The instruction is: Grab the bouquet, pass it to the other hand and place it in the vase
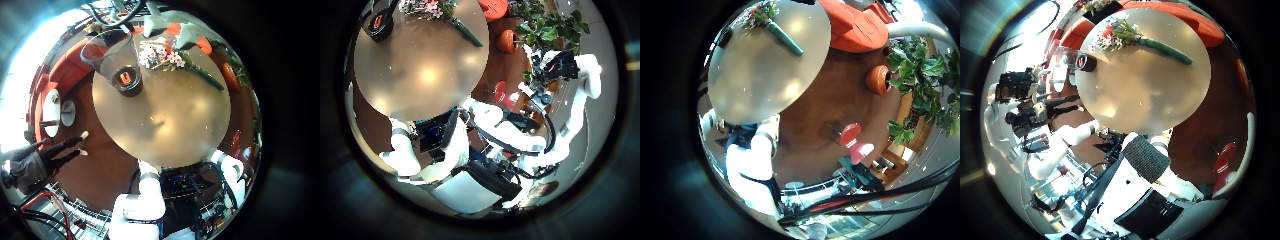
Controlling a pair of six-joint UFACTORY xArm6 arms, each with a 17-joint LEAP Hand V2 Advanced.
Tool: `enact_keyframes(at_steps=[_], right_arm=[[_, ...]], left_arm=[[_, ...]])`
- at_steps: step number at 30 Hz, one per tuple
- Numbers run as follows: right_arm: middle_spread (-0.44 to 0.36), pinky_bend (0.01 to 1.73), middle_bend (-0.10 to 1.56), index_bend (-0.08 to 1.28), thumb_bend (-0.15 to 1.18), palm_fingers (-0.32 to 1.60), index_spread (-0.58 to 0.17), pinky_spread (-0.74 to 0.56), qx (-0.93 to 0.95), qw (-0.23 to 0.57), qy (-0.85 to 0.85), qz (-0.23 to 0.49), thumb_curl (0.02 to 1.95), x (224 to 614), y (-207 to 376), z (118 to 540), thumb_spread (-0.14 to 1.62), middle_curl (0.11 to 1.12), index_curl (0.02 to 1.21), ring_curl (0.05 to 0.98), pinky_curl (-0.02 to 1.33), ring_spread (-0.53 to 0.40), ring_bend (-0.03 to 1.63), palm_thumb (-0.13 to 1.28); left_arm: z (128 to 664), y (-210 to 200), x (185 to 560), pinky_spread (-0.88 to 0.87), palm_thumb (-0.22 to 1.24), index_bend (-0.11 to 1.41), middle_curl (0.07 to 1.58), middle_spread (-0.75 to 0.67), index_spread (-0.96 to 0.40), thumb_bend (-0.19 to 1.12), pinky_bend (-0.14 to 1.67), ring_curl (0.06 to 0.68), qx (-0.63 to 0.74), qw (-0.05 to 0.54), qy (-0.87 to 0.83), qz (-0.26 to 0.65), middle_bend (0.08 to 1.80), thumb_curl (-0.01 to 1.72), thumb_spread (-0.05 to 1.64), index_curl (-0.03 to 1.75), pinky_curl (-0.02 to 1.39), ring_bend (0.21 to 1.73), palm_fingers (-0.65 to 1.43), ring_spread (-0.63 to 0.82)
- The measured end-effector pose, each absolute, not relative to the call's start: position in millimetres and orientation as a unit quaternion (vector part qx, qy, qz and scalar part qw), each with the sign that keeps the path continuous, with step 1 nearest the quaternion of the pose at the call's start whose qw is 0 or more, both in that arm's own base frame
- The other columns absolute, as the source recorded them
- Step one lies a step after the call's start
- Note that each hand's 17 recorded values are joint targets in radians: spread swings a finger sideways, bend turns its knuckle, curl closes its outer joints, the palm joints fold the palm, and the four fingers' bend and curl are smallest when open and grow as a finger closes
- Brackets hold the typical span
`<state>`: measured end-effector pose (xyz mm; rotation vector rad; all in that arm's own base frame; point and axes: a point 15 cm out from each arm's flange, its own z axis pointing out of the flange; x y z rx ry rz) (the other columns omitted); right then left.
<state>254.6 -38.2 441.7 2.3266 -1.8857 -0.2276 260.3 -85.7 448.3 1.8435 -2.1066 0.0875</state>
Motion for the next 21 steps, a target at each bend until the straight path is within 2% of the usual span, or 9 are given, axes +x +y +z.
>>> enact_keyframes(at_steps=[5, 10, 14, 21], right_arm=[[0.052, 0.36, 0.24, 0.16, -0.01, 0.22, -0.305, 0.38, 0.773, 0.056, -0.629, -0.06, 0.29, 264.6, -50.3, 441.1, 1.26, 0.35, 0.28, 0.234, 0.28, 0.156, 0.44, 0.45], [0.033, 0.36, 0.23, 0.16, -0.01, 0.22, -0.305, 0.38, 0.772, 0.072, -0.625, -0.093, 0.29, 257.6, -54.0, 413.3, 1.26, 0.35, 0.28, 0.235, 0.28, 0.15, 0.44, 0.45], [0.03, 0.36, 0.23, 0.16, -0.01, 0.22, -0.305, 0.38, 0.762, 0.07, -0.637, -0.096, 0.28, 255.3, -65.8, 409.8, 1.26, 0.35, 0.28, 0.237, 0.28, 0.145, 0.45, 0.45], [0.003, 0.41, 0.26, 0.13, -0.01, 0.33, -0.302, 0.36, 0.731, 0.049, -0.676, -0.075, 0.29, 275.6, -105.4, 399.1, 1.26, 0.36, 0.25, 0.256, 0.29, 0.065, 0.55, 0.46]], left_arm=[[449.2, -85.3, 256.9, 0.54, 0.4, 0.17, 0.35, 0.41, 0.08, -0.02, 0.19, 0.188, 0.658, 0.182, -0.729, 0.045, 0.22, 0.35, 1.13, 0.32, 0.3, 0.49, 0.1, 0.55], [449.0, -87.2, 255.8, 0.54, 0.41, 0.17, 0.35, 0.4, 0.07, -0.02, 0.19, 0.189, 0.66, 0.188, -0.725, 0.045, 0.22, 0.35, 1.13, 0.33, 0.3, 0.49, 0.11, 0.55], [448.0, -90.7, 251.3, 0.54, 0.41, 0.17, 0.35, 0.39, 0.07, -0.02, 0.19, 0.191, 0.656, 0.195, -0.728, 0.045, 0.22, 0.34, 1.13, 0.33, 0.29, 0.49, 0.11, 0.55], [442.2, -100.9, 235.1, 0.54, 0.41, 0.19, 0.35, 0.38, 0.06, -0.02, 0.18, 0.19, 0.64, 0.2, -0.741, 0.039, 0.22, 0.34, 1.13, 0.34, 0.28, 0.47, 0.13, 0.55]])
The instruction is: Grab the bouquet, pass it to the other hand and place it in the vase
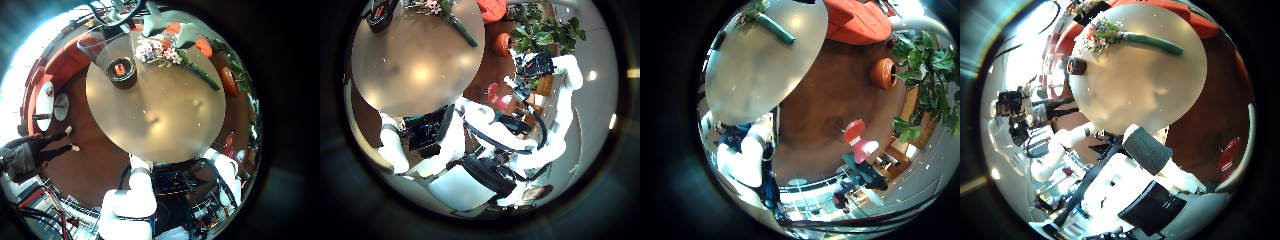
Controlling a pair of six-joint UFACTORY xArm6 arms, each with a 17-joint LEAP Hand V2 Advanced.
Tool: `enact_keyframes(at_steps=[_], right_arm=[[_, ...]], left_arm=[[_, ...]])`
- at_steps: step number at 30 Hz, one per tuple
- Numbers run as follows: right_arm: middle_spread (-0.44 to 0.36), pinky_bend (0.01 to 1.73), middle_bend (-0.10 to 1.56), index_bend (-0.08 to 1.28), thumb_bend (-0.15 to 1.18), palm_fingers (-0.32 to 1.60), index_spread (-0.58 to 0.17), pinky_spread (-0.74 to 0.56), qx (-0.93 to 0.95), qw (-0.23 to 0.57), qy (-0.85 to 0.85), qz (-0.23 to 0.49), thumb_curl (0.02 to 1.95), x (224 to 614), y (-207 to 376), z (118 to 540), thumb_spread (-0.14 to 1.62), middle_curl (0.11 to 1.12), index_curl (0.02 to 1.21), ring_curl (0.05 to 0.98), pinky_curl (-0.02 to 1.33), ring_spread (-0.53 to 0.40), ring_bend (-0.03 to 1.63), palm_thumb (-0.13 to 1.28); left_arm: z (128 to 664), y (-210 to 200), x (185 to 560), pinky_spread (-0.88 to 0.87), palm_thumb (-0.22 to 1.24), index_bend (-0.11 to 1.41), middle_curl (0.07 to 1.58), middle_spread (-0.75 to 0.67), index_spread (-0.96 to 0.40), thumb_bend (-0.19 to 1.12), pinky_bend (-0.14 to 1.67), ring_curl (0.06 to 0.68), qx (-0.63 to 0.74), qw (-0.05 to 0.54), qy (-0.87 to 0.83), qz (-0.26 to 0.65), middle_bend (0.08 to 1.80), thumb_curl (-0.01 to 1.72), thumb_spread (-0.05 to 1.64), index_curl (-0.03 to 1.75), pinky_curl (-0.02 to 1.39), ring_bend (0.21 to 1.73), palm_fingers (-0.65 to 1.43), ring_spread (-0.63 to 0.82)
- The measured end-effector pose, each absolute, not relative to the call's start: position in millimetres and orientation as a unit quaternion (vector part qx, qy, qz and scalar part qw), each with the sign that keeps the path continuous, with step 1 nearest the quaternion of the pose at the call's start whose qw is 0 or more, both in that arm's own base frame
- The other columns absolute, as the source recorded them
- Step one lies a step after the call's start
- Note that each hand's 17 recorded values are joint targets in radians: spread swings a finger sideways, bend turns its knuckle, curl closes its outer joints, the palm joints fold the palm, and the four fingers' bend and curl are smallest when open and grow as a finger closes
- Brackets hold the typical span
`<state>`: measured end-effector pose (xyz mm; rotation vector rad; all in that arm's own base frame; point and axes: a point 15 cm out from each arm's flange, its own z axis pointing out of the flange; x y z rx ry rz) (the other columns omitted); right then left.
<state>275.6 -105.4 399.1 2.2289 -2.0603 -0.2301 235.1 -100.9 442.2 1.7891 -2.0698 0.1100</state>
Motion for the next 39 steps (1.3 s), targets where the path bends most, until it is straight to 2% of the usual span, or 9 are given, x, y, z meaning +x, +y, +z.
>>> enact_keyframes(at_steps=[8, 17, 30, 39], right_arm=[[-0.018, 0.44, 0.32, 0.14, -0.02, 0.37, -0.277, 0.32, 0.712, 0.057, -0.692, -0.109, 0.31, 292.8, -123.7, 376.5, 1.2, 0.38, 0.25, 0.28, 0.29, -0.005, 0.66, 0.47], [-0.024, 0.47, 0.36, 0.16, -0.02, 0.38, -0.254, 0.28, 0.702, 0.072, -0.697, -0.13, 0.33, 348.9, -118.7, 361.8, 1.15, 0.4, 0.26, 0.294, 0.28, -0.051, 0.73, 0.46], [-0.025, 0.49, 0.38, 0.17, -0.02, 0.35, -0.244, 0.27, 0.686, 0.089, -0.694, -0.199, 0.35, 409.5, -78.3, 305.3, 1.1, 0.41, 0.29, 0.287, 0.26, -0.055, 0.73, 0.48], [-0.022, 0.47, 0.38, 0.17, -0.01, 0.32, -0.221, 0.25, 0.681, 0.118, -0.685, -0.229, 0.39, 418.2, -70.1, 264.2, 1.07, 0.41, 0.31, 0.287, 0.24, -0.055, 0.74, 0.57]], left_arm=[[437.5, -108.2, 218.4, 0.53, 0.41, 0.19, 0.36, 0.36, 0.05, -0.02, 0.17, 0.187, 0.618, 0.198, -0.76, 0.026, 0.21, 0.34, 1.13, 0.36, 0.27, 0.46, 0.15, 0.54], [451.3, -121.3, 205.6, 0.53, 0.41, 0.2, 0.36, 0.36, 0.04, -0.02, 0.17, 0.188, 0.587, 0.188, -0.787, 0.024, 0.21, 0.34, 1.13, 0.38, 0.25, 0.44, 0.17, 0.54], [443.1, -127.3, 199.0, 0.53, 0.4, 0.19, 0.36, 0.35, 0.04, -0.02, 0.17, 0.19, 0.575, 0.191, -0.795, 0.02, 0.21, 0.34, 1.13, 0.39, 0.24, 0.43, 0.17, 0.54], [440.2, -130.8, 204.0, 0.52, 0.4, 0.19, 0.36, 0.35, 0.04, -0.02, 0.17, 0.19, 0.564, 0.194, -0.802, 0.012, 0.21, 0.34, 1.13, 0.39, 0.23, 0.43, 0.18, 0.54]])
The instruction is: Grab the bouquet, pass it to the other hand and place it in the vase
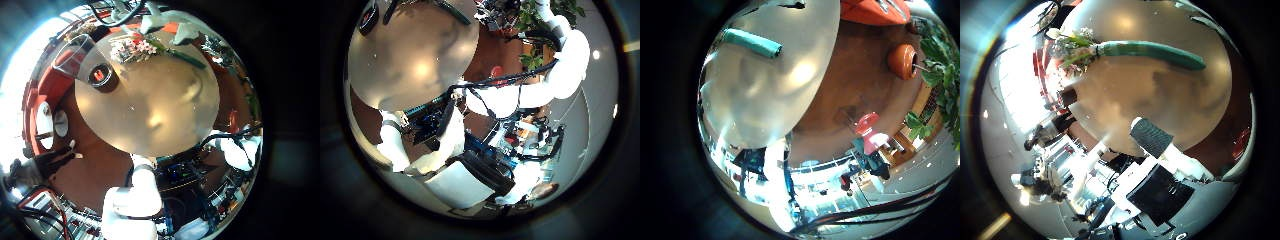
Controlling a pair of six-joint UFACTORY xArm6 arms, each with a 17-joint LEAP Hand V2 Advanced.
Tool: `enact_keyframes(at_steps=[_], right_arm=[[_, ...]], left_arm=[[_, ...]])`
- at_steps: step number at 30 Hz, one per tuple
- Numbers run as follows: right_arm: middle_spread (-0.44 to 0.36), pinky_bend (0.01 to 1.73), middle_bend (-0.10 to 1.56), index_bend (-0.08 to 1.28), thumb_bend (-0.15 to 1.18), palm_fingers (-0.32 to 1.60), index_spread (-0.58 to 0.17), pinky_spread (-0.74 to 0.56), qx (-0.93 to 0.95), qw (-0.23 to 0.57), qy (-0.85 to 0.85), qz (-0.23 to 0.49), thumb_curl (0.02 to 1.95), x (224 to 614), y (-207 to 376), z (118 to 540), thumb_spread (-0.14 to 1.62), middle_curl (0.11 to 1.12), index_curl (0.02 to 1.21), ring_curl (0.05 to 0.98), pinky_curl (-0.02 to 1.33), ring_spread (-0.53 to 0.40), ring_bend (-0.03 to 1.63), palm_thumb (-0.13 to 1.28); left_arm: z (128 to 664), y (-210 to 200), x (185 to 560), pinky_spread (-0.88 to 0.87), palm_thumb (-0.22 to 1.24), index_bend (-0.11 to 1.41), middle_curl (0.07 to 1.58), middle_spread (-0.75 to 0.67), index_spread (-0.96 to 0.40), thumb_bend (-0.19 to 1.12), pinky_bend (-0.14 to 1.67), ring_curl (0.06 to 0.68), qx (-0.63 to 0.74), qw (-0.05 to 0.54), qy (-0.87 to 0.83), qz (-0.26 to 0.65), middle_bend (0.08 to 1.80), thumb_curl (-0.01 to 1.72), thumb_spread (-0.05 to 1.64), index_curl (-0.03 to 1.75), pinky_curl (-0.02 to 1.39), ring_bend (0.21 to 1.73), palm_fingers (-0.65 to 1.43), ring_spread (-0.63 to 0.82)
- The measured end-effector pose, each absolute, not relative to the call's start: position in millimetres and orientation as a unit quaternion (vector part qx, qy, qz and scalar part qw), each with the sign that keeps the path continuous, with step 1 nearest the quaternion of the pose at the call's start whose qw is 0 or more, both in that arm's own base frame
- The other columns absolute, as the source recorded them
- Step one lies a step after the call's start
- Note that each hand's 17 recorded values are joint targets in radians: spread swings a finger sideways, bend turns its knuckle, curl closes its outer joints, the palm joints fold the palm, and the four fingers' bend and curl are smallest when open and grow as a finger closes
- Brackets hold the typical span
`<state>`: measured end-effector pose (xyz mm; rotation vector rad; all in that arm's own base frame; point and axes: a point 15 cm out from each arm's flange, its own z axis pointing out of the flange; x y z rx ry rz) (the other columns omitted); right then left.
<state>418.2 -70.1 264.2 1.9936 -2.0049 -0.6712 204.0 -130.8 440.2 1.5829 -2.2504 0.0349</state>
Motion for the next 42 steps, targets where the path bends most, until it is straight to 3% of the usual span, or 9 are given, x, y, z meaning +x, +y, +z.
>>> enact_keyframes(at_steps=[10, 16, 29, 36, 42], right_arm=[[-0.03, 0.49, 0.41, 0.17, -0.01, 0.29, -0.177, 0.21, 0.678, 0.142, -0.682, -0.234, 0.43, 435.4, -53.1, 216.3, 1.02, 0.42, 0.32, 0.293, 0.24, -0.078, 0.75, 0.72], [-0.028, 0.54, 0.36, 0.18, -0.01, 0.26, -0.19, 0.18, 0.679, 0.141, -0.684, -0.226, 0.49, 446.0, -49.5, 199.8, 0.97, 0.42, 0.33, 0.291, 0.25, -0.089, 0.71, 0.86], [-0.051, 0.54, 0.38, 0.18, -0.02, 0.3, -0.201, 0.14, 0.675, 0.147, -0.687, -0.225, 0.54, 458.5, -48.1, 168.5, 0.93, 0.44, 0.36, 0.303, 0.23, -0.122, 0.72, 0.9], [-0.086, 0.52, 0.44, 0.18, -0.02, 0.41, -0.219, 0.03, 0.674, 0.157, -0.684, -0.233, 0.56, 460.6, -44.3, 155.8, 0.93, 0.48, 0.37, 0.341, 0.21, -0.178, 0.83, 0.91], [-0.18, 0.76, 0.53, 0.17, -0.02, 0.79, -0.307, -0.27, 0.682, 0.18, -0.674, -0.217, 0.57, 459.4, -45.5, 155.8, 0.92, 0.53, 0.37, 0.396, 0.24, -0.271, 0.99, 0.92]], left_arm=[[435.1, -131.7, 209.5, 0.52, 0.39, 0.19, 0.36, 0.34, 0.04, -0.02, 0.17, 0.189, 0.558, 0.202, -0.805, 0.005, 0.21, 0.34, 1.14, 0.4, 0.23, 0.43, 0.18, 0.54], [433.6, -128.9, 211.5, 0.51, 0.39, 0.19, 0.36, 0.34, 0.04, -0.02, 0.17, 0.19, 0.557, 0.198, -0.807, 0.003, 0.21, 0.34, 1.14, 0.4, 0.22, 0.42, 0.18, 0.54], [427.6, -125.5, 217.9, 0.51, 0.38, 0.19, 0.36, 0.34, 0.04, -0.02, 0.17, 0.194, 0.555, 0.202, -0.807, -0.006, 0.21, 0.34, 1.14, 0.4, 0.22, 0.42, 0.18, 0.54], [426.2, -122.7, 222.0, 0.52, 0.38, 0.19, 0.36, 0.35, 0.04, -0.02, 0.17, 0.195, 0.557, 0.203, -0.806, -0.008, 0.21, 0.34, 1.14, 0.4, 0.22, 0.41, 0.18, 0.54], [426.0, -119.6, 222.4, 0.52, 0.38, 0.19, 0.36, 0.35, 0.04, -0.02, 0.17, 0.195, 0.555, 0.201, -0.807, -0.009, 0.21, 0.34, 1.14, 0.4, 0.22, 0.41, 0.18, 0.54]])
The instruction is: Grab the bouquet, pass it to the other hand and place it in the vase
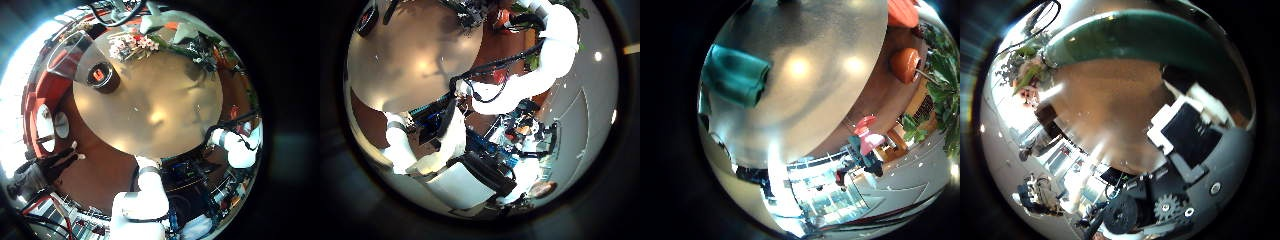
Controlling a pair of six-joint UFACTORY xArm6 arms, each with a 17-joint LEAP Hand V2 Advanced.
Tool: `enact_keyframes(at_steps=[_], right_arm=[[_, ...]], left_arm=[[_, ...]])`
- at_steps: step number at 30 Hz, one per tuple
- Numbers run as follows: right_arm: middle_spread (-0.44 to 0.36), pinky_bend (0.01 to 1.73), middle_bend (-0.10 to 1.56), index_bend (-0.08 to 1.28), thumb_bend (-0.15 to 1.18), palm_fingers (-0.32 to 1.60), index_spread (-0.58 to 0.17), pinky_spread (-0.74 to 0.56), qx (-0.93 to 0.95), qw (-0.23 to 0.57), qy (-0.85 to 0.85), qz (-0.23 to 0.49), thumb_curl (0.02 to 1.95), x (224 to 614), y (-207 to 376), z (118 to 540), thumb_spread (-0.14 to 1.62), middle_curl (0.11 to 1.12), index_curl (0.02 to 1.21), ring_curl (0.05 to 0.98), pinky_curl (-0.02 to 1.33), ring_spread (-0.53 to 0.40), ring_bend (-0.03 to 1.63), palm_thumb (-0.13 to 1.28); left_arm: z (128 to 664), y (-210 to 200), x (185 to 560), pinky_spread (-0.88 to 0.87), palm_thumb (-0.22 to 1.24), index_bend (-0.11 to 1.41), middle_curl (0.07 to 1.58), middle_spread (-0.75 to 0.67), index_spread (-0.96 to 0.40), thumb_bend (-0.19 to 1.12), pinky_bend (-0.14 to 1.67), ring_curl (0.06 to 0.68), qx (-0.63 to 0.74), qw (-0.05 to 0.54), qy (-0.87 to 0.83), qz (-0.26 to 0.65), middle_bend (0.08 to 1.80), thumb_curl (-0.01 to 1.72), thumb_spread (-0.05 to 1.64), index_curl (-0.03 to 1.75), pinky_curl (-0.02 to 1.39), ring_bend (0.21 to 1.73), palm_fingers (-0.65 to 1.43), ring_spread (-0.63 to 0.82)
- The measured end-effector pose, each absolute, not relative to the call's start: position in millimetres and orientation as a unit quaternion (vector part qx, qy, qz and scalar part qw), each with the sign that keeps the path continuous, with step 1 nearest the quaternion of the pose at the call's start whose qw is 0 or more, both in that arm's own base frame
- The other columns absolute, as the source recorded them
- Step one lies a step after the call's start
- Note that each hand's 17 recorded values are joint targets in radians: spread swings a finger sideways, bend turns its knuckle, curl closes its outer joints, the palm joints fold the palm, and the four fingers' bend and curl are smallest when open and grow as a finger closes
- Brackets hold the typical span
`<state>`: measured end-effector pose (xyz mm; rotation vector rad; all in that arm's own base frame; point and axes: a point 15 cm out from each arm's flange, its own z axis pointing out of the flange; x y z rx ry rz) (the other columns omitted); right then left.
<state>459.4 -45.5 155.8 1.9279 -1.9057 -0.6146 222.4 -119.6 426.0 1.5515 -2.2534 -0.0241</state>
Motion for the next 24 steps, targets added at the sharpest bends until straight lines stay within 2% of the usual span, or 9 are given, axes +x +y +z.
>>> enact_keyframes(at_steps=[2, 3, 6, 7, 10, 11, 14, 18, 24], right_arm=[[-0.218, 0.87, 0.58, 0.2, -0.02, 1.03, -0.364, -0.39, 0.684, 0.19, -0.672, -0.21, 0.57, 459.1, -46.6, 156.3, 0.92, 0.56, 0.38, 0.412, 0.26, -0.281, 1.04, 0.92], [-0.238, 0.92, 0.61, 0.27, -0.02, 1.14, -0.399, -0.44, 0.684, 0.193, -0.672, -0.208, 0.58, 458.8, -47.0, 156.5, 0.91, 0.59, 0.43, 0.433, 0.3, -0.281, 1.04, 0.93], [-0.247, 0.99, 0.74, 0.45, -0.02, 1.31, -0.431, -0.45, 0.686, 0.194, -0.671, -0.204, 0.58, 459.6, -44.6, 159.0, 0.91, 0.65, 0.53, 0.472, 0.35, -0.27, 1.08, 0.94], [-0.253, 1.06, 0.81, 0.54, -0.02, 1.32, -0.442, -0.43, 0.686, 0.192, -0.672, -0.202, 0.58, 460.5, -44.4, 161.6, 0.9, 0.69, 0.58, 0.491, 0.38, -0.263, 1.11, 0.95], [-0.256, 1.17, 0.92, 0.68, -0.01, 1.29, -0.453, -0.38, 0.688, 0.179, -0.679, -0.185, 0.59, 466.0, -43.9, 177.0, 0.9, 0.75, 0.67, 0.528, 0.43, -0.257, 1.18, 0.97], [-0.258, 1.23, 0.98, 0.76, -0.01, 1.26, -0.453, -0.36, 0.689, 0.173, -0.681, -0.178, 0.6, 468.1, -43.6, 184.0, 0.9, 0.79, 0.72, 0.551, 0.47, -0.258, 1.22, 0.99], [-0.248, 1.31, 1.09, 0.88, 0.01, 1.21, -0.433, -0.31, 0.694, 0.142, -0.69, -0.148, 0.63, 480.8, -43.9, 206.8, 0.9, 0.84, 0.81, 0.595, 0.52, -0.252, 1.28, 1.05], [-0.228, 1.38, 1.18, 0.98, 0.05, 1.16, -0.403, -0.27, 0.698, 0.082, -0.706, -0.081, 0.68, 497.3, -55.2, 257.1, 0.91, 0.88, 0.88, 0.636, 0.57, -0.243, 1.33, 1.13], [-0.195, 1.41, 1.27, 1.06, 0.08, 1.12, -0.354, -0.22, 0.698, 0.039, -0.714, -0.035, 0.77, 486.2, -67.0, 321.3, 0.91, 0.9, 0.94, 0.685, 0.63, -0.23, 1.39, 1.18]], left_arm=[[426.2, -117.0, 224.7, 0.52, 0.38, 0.19, 0.36, 0.35, 0.04, -0.02, 0.17, 0.195, 0.557, 0.199, -0.807, -0.008, 0.21, 0.34, 1.14, 0.4, 0.22, 0.41, 0.18, 0.54], [426.7, -116.8, 225.1, 0.52, 0.38, 0.19, 0.36, 0.35, 0.04, -0.02, 0.17, 0.195, 0.557, 0.198, -0.807, -0.007, 0.21, 0.34, 1.14, 0.4, 0.22, 0.41, 0.18, 0.54], [427.3, -116.5, 225.4, 0.52, 0.38, 0.19, 0.36, 0.35, 0.04, -0.02, 0.17, 0.196, 0.555, 0.198, -0.808, -0.006, 0.21, 0.34, 1.14, 0.4, 0.22, 0.41, 0.18, 0.54], [427.4, -115.6, 225.8, 0.52, 0.38, 0.19, 0.36, 0.35, 0.04, -0.02, 0.17, 0.196, 0.555, 0.197, -0.808, -0.005, 0.21, 0.34, 1.14, 0.4, 0.22, 0.41, 0.18, 0.54], [427.0, -114.0, 226.8, 0.52, 0.38, 0.19, 0.36, 0.35, 0.04, -0.02, 0.17, 0.197, 0.556, 0.198, -0.807, -0.005, 0.2, 0.34, 1.14, 0.4, 0.22, 0.41, 0.18, 0.54], [426.9, -113.9, 226.5, 0.52, 0.38, 0.19, 0.36, 0.35, 0.04, -0.02, 0.17, 0.197, 0.555, 0.198, -0.808, -0.004, 0.2, 0.34, 1.14, 0.4, 0.22, 0.41, 0.18, 0.54], [426.8, -112.2, 226.4, 0.52, 0.38, 0.19, 0.36, 0.35, 0.04, -0.02, 0.17, 0.197, 0.554, 0.198, -0.809, -0.003, 0.2, 0.34, 1.14, 0.4, 0.22, 0.41, 0.18, 0.54], [427.0, -111.9, 227.7, 0.52, 0.38, 0.19, 0.36, 0.35, 0.04, -0.02, 0.17, 0.198, 0.554, 0.198, -0.809, -0.001, 0.2, 0.34, 1.14, 0.4, 0.22, 0.41, 0.18, 0.54], [429.9, -113.3, 230.5, 0.52, 0.38, 0.19, 0.36, 0.35, 0.04, -0.02, 0.17, 0.199, 0.553, 0.197, -0.81, 0.003, 0.2, 0.34, 1.14, 0.4, 0.22, 0.4, 0.18, 0.54]])
